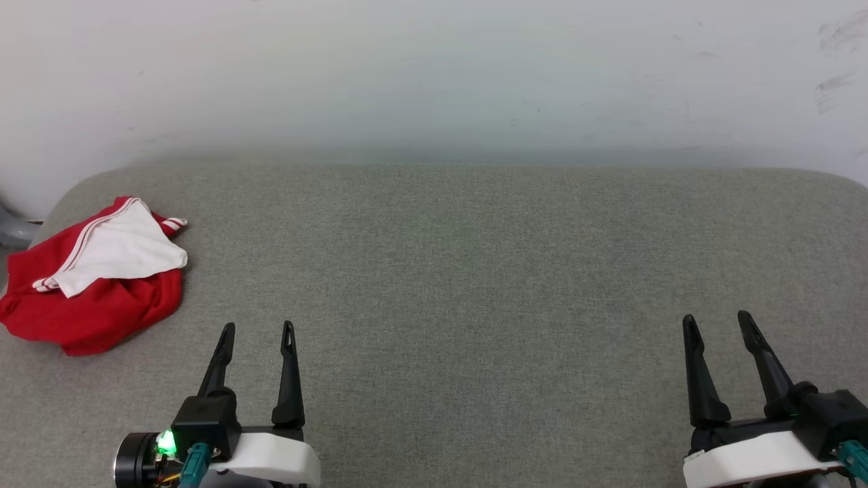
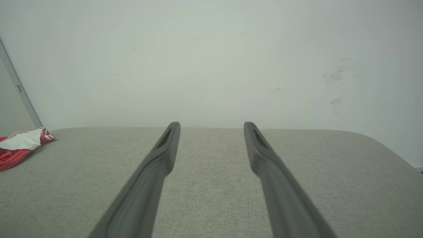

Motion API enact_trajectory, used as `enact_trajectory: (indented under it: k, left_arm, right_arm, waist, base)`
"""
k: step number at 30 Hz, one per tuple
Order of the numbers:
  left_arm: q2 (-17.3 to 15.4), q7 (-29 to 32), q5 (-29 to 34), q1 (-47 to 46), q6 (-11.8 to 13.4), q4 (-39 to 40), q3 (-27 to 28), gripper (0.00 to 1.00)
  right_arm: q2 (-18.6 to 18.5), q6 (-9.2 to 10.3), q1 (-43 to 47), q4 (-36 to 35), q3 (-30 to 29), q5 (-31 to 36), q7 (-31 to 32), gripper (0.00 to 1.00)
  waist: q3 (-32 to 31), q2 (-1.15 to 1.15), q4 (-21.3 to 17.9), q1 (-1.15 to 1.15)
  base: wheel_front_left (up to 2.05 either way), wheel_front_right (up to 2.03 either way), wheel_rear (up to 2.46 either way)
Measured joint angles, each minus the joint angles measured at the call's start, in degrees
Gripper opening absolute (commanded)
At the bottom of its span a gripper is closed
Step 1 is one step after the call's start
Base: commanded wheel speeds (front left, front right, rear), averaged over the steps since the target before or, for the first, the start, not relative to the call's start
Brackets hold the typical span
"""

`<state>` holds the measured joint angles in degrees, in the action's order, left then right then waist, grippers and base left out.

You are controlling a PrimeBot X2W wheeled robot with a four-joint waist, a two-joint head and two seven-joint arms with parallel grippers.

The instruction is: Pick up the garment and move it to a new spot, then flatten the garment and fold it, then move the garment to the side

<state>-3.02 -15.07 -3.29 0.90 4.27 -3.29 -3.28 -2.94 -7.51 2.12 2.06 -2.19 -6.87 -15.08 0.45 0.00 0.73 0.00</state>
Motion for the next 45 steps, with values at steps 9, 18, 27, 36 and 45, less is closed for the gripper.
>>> enact_trajectory:
  k: [9,18,27,36,45]
  left_arm:
    - [0.1,0.0,-0.3,0.0,-0.3,-0.4,0.2,1.00]
    - [0.1,0.0,-0.5,0.0,-0.2,-0.6,0.1,1.00]
    - [0.1,0.0,-0.8,0.0,-0.1,-0.7,-0.1,1.00]
    - [0.1,0.0,-1.0,0.0,0.3,-0.7,0.1,1.00]
    - [0.1,0.0,-1.0,0.0,0.2,-0.6,0.8,1.00]
  right_arm:
    - [0.0,0.00,0.0,0.5,-0.1,-1.2,0.0,1.00]
    - [0.0,0.00,0.0,0.9,-0.1,-1.5,0.0,1.00]
    - [0.0,0.00,0.2,0.9,-0.2,-1.6,0.0,1.00]
    - [0.0,0.00,0.6,0.9,0.0,-1.7,0.0,1.00]
    - [0.0,0.00,0.9,0.9,-0.1,-1.8,0.0,1.00]
  waist:
    - [0.0,0.00,0.1,0.00]
    - [-0.1,0.00,0.1,0.00]
    - [-0.2,0.00,0.7,0.00]
    - [-0.2,0.00,3.7,0.00]
    - [0.0,0.00,9.0,0.00]
  base:
    - [0.00,0.00,0.00]
    - [0.00,0.00,0.00]
    - [0.00,0.00,0.00]
    - [0.00,0.00,0.00]
    - [0.00,0.00,0.00]
